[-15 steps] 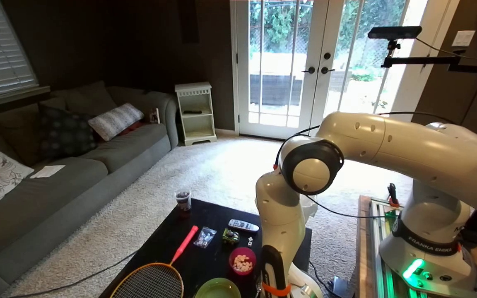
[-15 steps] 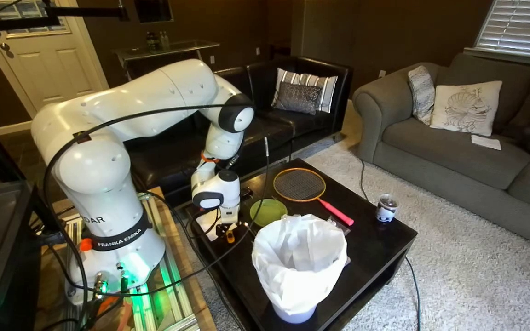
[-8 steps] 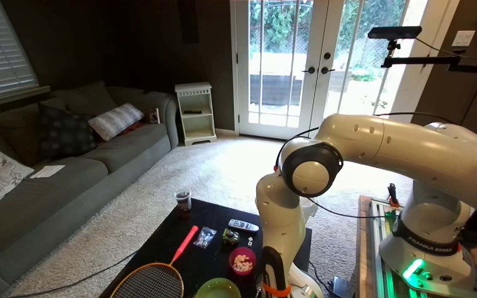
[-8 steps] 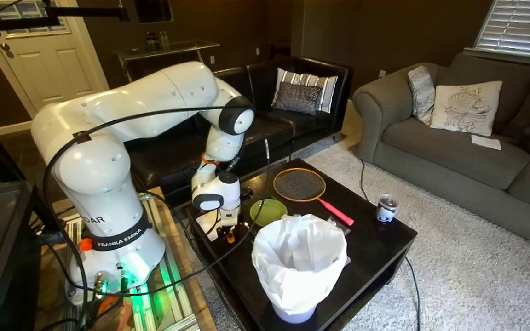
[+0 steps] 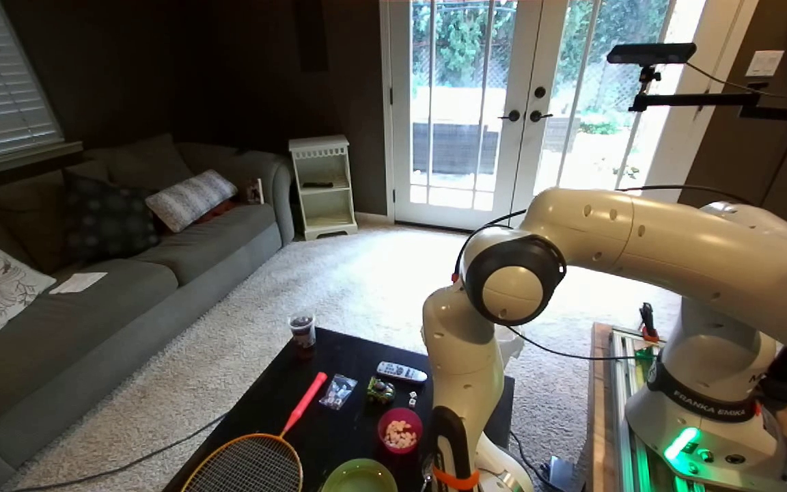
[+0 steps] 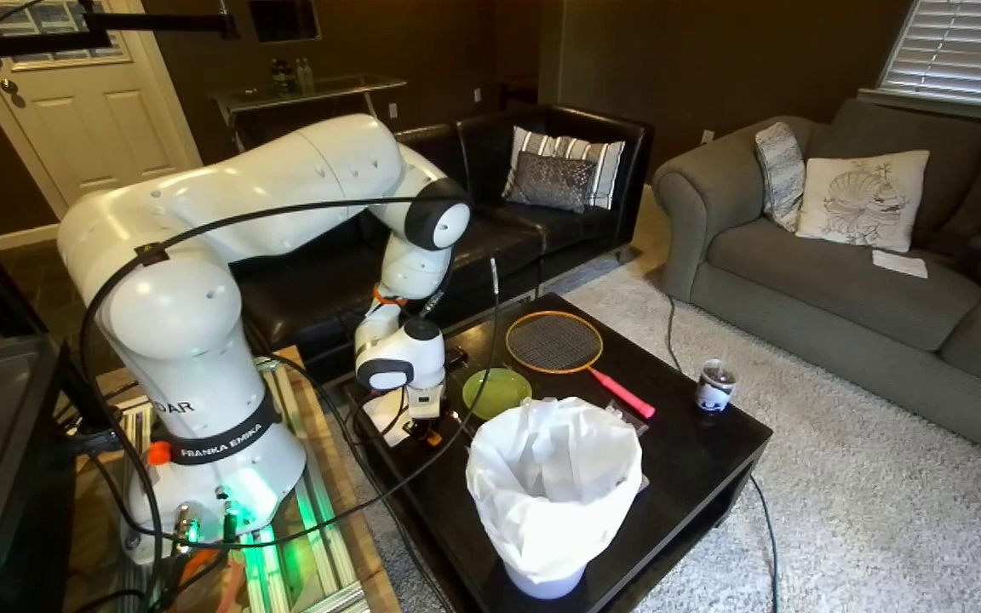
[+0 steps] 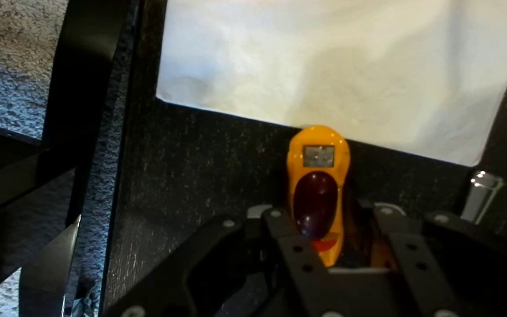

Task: Turn the small orange object on the table

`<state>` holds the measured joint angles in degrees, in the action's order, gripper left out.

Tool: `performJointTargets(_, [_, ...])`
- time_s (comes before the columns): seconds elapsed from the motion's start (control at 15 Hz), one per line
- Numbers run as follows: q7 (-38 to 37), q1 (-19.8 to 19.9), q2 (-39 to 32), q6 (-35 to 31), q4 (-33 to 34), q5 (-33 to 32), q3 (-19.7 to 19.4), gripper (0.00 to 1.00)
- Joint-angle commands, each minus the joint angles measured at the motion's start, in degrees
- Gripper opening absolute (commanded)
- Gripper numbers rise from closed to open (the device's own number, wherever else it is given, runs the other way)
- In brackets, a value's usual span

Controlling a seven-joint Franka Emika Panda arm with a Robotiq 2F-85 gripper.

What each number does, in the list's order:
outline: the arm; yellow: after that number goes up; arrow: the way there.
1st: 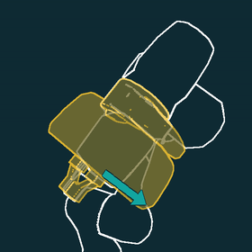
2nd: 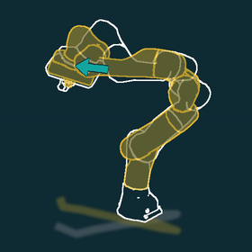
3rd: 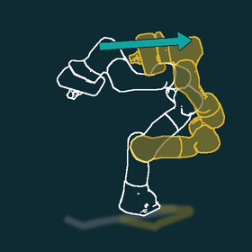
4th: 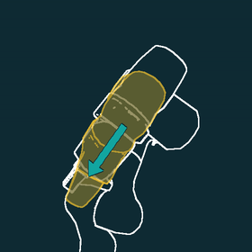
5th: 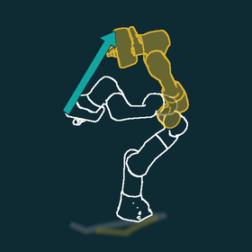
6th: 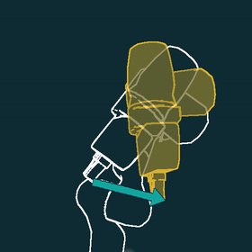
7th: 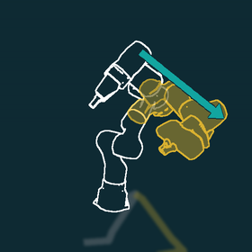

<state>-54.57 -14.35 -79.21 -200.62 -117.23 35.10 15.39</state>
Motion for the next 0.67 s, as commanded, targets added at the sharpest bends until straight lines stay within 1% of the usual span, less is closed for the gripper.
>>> performJointTargets(0.0, [1.5,-0.1,0.6,-1.8,-0.3,-0.5,-0.3,0.08])
performJointTargets(0.2, [5.6,1.2,2.1,-1.6,-1.5,-3.3,-0.2,0.08])
performJointTargets(0.33, [10.4,3.5,3.0,-0.9,-2.4,-7.9,0.6,0.08])
performJointTargets(0.6, [18.3,5.8,4.7,2.1,-3.6,-14.1,0.8,0.08])
